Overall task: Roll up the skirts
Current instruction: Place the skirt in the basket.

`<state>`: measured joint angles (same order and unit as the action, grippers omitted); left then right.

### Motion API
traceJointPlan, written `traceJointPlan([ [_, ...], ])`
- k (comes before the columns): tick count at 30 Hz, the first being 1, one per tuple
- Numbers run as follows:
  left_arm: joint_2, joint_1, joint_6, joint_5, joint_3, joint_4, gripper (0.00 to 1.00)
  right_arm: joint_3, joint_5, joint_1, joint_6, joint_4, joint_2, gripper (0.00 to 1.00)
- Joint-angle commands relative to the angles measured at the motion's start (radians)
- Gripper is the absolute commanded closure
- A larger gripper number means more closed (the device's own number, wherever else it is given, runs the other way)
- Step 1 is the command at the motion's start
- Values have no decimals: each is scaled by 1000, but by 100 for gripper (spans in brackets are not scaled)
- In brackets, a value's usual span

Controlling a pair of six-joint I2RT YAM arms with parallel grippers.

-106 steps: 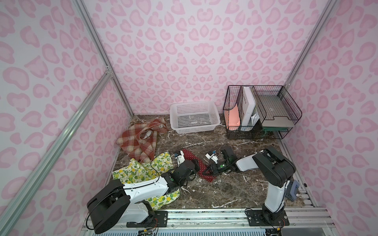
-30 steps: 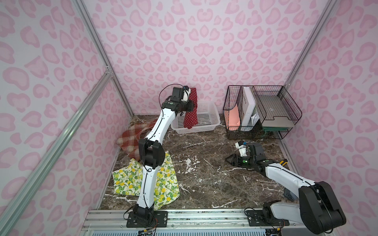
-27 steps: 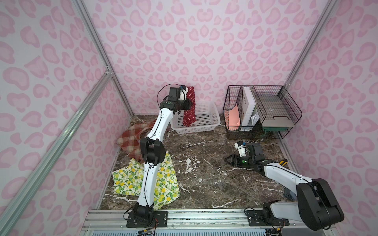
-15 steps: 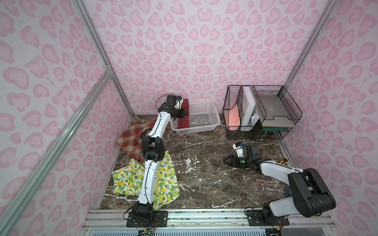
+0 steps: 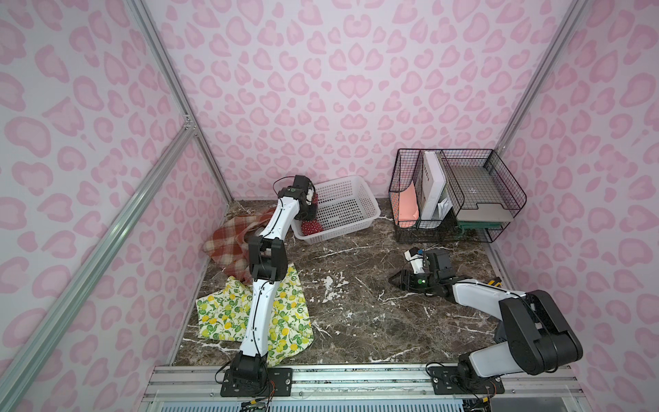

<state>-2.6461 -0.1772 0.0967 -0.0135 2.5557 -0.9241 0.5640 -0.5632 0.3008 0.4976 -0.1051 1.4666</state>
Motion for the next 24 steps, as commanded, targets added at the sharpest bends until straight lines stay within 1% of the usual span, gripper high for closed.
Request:
traceJointPlan([
  [1,-36,-6,85,69,-10,-69,100,-1,-13,1,-1,-18,1,41],
  [2,-42,-11,81,63,-11,-65,100,-1,-16,0,-1,-17,0,41],
  [3,-47,-15,77,55,-11,-62,98,-1,-15,1,-1,-17,-2,41],
  [4,-48,-21,77,61,-11,-60,90,-1,-14,1,-1,-15,-5,41],
  [7,-30,-44,58,79,-11,-49,81,-3,-12,1,-2,-13,-12,41],
  [9,-12,-56,46,83,-11,-42,78,-3,-12,1,-2,-13,-12,41],
  [13,21,-72,23,62,-11,-32,61,-9,-16,0,-2,-15,-20,41],
  [16,29,-80,3,83,-2,-32,47,-15,-14,2,0,-13,-36,41],
  [18,41,-83,7,95,-2,-39,44,-18,-14,3,-3,-13,-42,41],
  [19,47,-82,14,98,-2,-44,35,-18,-14,3,-4,-11,-43,41],
  [21,59,-84,24,107,-4,-49,23,-18,-15,8,-3,-13,-46,41],
  [22,66,-84,29,112,-4,-53,4,-18,-14,9,-2,-13,-49,41],
  [23,73,-86,35,126,-5,-57,2,-18,-14,11,-4,-13,-51,41],
  [24,80,-88,37,140,-6,-60,2,-19,-14,14,-4,-13,-54,41],
])
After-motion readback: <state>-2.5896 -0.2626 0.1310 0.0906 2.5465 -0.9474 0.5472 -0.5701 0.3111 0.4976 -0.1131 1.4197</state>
